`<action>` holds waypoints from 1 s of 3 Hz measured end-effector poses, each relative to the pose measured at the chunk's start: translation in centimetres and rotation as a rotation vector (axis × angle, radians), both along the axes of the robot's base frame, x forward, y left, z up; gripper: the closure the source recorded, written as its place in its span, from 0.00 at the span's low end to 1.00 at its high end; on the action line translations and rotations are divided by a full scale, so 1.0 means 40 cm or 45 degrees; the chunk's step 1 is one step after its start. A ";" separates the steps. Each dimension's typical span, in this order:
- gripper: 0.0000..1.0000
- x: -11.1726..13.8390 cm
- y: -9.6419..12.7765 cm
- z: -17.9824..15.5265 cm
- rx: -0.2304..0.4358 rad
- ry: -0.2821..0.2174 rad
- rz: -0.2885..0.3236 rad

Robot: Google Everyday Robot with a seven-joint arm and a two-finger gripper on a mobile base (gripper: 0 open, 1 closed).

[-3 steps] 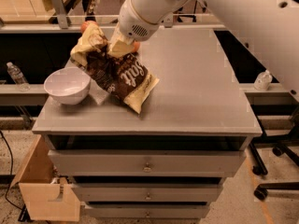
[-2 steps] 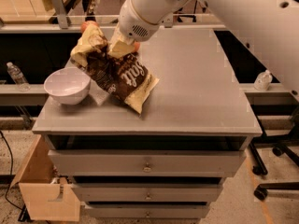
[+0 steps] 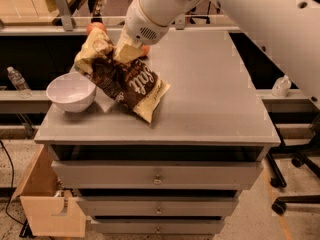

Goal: Move brown chip bag near white bowl

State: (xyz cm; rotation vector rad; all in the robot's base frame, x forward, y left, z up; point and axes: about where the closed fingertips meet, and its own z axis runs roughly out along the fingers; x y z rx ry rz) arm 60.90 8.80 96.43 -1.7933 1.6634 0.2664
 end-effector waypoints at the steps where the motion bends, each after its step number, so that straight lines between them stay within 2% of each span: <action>1: 0.07 -0.002 0.004 0.000 -0.001 0.000 0.004; 2: 0.00 -0.004 0.006 -0.001 -0.002 0.000 0.006; 3: 0.00 -0.004 0.006 -0.001 -0.002 0.000 0.006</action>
Offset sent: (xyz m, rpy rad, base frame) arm -0.0007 0.0012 -0.0001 -0.0007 0.0001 0.0024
